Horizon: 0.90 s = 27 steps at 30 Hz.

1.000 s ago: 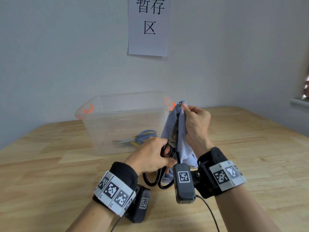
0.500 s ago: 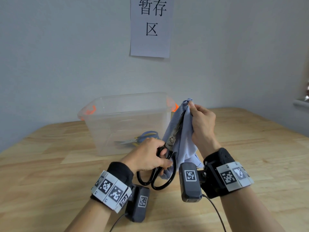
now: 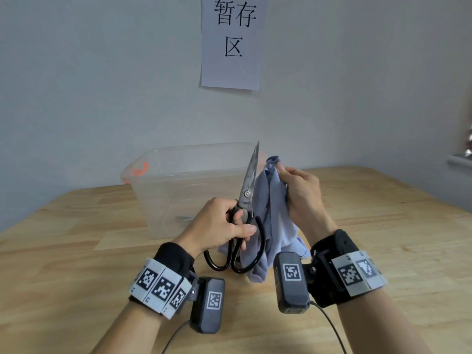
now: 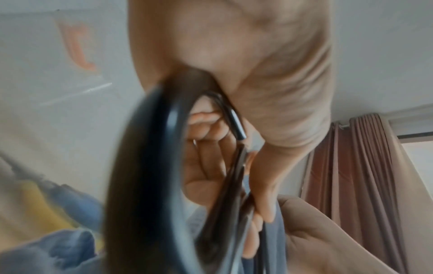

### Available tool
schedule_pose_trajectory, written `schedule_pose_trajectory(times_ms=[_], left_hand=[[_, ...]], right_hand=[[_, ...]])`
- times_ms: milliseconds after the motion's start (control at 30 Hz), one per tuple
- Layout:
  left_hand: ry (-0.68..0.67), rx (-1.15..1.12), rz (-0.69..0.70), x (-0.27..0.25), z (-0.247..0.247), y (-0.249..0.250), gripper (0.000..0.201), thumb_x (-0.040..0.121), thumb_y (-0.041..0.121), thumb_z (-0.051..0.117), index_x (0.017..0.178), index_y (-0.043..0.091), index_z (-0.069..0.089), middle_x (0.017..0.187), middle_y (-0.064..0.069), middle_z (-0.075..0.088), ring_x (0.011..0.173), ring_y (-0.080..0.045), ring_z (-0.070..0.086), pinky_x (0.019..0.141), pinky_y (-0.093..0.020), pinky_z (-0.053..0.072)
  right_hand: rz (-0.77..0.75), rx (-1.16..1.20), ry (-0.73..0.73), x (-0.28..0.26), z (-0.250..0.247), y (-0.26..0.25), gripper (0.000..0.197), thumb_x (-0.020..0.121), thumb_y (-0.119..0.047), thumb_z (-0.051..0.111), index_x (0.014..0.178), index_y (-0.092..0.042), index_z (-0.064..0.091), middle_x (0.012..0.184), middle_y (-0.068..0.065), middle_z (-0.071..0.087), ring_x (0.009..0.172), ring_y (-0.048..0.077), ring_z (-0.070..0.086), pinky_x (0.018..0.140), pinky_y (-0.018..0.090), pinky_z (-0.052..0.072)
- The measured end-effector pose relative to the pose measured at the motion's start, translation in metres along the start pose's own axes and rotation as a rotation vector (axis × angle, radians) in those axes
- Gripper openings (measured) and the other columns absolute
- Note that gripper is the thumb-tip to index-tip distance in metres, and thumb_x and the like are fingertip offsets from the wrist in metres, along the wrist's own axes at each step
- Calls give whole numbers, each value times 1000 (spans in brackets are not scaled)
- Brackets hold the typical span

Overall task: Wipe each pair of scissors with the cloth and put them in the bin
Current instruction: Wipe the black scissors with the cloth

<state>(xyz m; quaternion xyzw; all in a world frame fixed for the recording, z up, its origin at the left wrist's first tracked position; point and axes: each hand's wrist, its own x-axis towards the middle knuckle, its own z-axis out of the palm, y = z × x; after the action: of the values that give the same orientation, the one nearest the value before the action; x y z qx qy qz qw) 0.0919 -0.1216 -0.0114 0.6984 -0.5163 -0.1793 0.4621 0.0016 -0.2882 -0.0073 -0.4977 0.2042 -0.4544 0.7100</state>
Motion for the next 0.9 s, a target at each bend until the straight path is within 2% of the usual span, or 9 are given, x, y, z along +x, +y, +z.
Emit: schedule_pose_trajectory(times_ms=[100,200,267,333,433,567,700,800,900], left_hand=[[36,-55,-8,1,0,2,37,84,-7,72,74,10,41,67,-22,57,53,-24,66,59,-34,55],[53,-73,-25,2,-1,1,34,84,-7,71,77,9,42,62,-17,58,54,-28,65,60,-36,54],[53,-76,-34,3,-2,0,36,83,-7,72,74,9,41,60,-13,58,54,-29,65,60,-37,54],[47,-80,-46,3,-1,1,41,82,-8,72,70,11,38,60,-14,58,53,-29,65,59,-35,53],[33,-76,-63,3,0,1,45,82,-8,72,67,12,35,63,-16,61,52,-28,65,57,-34,53],[38,-78,-99,2,-1,0,43,82,-9,73,67,11,37,62,-15,62,53,-29,65,55,-31,52],[41,-89,-100,3,-1,2,29,81,-11,71,71,-1,45,63,-17,61,52,-28,65,57,-31,54],[35,-98,-80,2,-1,3,42,81,-12,70,67,11,38,62,-15,61,53,-28,65,56,-30,53],[21,-114,-77,1,-1,2,45,82,-11,70,66,13,36,62,-14,61,53,-28,65,55,-30,53]], right_hand=[[52,-85,-93,-4,3,-2,11,88,-7,71,83,2,67,82,19,54,78,28,47,63,31,43],[45,-189,-169,-7,5,-4,9,83,-2,73,87,4,67,77,17,48,71,26,42,55,27,37],[71,-232,-217,-10,6,-7,11,82,0,74,88,6,67,78,18,53,71,26,46,58,30,39],[96,-270,-270,-12,7,-11,6,82,2,72,84,0,67,77,16,59,69,24,54,60,30,44],[113,-315,-352,-15,6,-15,13,84,5,68,81,-7,69,74,14,67,63,21,63,59,26,51],[196,-154,-505,-17,4,-19,15,86,12,57,96,12,68,88,23,70,78,30,68,74,32,60],[267,-54,-687,-18,-1,-22,46,74,7,64,118,20,58,104,28,66,90,32,69,87,35,59],[234,-42,-657,-17,0,-16,53,70,7,67,121,18,57,109,29,64,95,35,66,90,37,57],[194,-42,-553,-15,1,-10,39,76,13,64,115,13,63,100,25,67,82,29,69,81,33,60]])
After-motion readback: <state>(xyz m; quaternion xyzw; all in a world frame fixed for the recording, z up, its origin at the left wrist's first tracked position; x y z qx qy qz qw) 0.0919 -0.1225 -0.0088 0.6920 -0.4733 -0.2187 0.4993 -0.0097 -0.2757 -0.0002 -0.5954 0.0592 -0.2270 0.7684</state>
